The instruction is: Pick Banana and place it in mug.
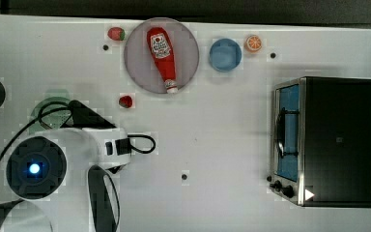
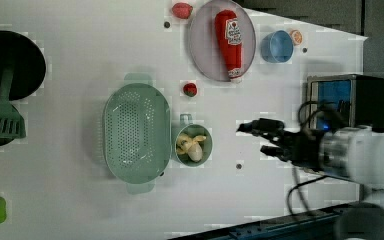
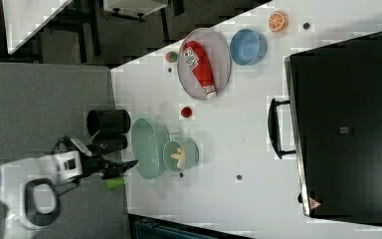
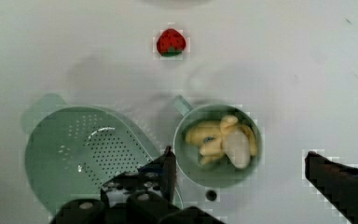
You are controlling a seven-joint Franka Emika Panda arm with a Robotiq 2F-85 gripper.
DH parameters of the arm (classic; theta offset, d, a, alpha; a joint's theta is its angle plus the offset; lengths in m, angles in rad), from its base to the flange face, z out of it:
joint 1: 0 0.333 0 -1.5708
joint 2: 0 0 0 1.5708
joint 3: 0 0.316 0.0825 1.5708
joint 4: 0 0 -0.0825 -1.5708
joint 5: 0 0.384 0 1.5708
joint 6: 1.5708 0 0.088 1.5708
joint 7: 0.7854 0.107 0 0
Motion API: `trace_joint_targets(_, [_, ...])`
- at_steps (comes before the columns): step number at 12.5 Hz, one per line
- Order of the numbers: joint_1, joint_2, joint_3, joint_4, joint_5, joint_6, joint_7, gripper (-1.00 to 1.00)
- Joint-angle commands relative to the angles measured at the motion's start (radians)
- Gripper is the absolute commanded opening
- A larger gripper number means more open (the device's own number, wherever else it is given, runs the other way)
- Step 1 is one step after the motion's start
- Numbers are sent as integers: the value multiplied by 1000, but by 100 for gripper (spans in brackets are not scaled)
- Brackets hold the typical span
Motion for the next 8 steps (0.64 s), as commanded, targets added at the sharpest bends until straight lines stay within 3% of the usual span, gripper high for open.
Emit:
trace_joint_targets(1, [-40, -40, -131, 117, -10, -157, -19, 100])
trace_joint_targets(8, [-47, -65, -363, 253, -148, -306, -85, 100])
